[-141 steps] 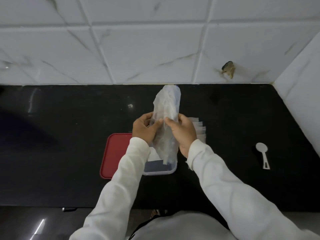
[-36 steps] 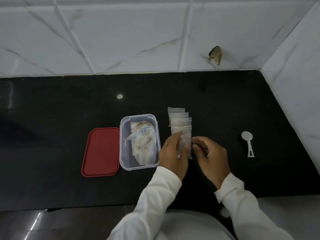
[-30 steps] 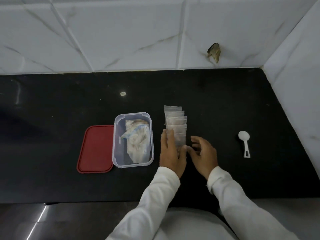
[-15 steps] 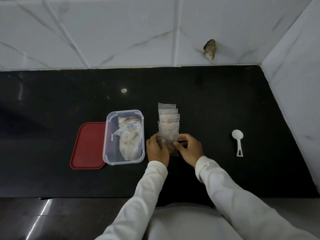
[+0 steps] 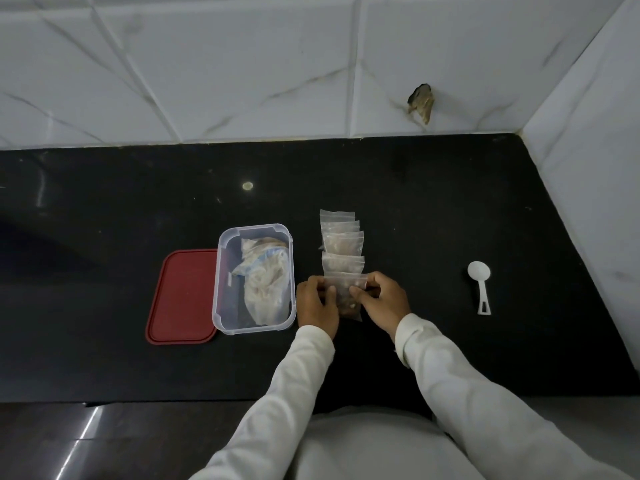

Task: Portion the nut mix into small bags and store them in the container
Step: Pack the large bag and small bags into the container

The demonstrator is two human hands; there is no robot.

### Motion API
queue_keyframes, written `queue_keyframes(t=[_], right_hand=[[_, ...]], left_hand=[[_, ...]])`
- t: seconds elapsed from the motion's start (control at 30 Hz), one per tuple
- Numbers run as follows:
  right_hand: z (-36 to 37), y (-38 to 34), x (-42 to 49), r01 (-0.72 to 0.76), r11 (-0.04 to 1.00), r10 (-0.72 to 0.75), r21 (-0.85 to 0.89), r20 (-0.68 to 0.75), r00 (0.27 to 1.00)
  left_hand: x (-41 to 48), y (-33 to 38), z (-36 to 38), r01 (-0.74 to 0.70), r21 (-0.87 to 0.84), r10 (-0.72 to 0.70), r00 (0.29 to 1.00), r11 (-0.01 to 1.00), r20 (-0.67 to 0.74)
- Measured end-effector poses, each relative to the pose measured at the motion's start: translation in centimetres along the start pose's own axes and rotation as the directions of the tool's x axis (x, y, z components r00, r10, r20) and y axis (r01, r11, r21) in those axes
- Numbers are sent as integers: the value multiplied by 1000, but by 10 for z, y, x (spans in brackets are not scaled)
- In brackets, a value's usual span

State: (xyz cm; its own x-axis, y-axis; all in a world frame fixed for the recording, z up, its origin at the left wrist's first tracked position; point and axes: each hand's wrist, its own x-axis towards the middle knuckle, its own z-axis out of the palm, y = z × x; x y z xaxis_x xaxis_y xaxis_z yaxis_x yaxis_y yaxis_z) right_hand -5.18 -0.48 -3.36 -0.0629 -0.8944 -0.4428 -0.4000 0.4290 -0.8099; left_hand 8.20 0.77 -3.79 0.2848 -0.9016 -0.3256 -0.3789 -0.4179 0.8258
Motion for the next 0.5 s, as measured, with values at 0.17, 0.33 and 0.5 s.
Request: queue_keyframes(t=[0.17,0.33,0.5], right_hand=[[-2,2,-6,-10,1000,10,-19,28,1000],[-12,7,-15,14,1000,-14,14,-26,1000],[-23,-6,-21,45,995,-36,86,-102,994]], left_hand=[[-2,2,-7,-60,-7,60,997,998,45],[-8,3,-8,-72,-61,81,986,996,143],[-15,25,-8,-82,-253,117,985,964,125]])
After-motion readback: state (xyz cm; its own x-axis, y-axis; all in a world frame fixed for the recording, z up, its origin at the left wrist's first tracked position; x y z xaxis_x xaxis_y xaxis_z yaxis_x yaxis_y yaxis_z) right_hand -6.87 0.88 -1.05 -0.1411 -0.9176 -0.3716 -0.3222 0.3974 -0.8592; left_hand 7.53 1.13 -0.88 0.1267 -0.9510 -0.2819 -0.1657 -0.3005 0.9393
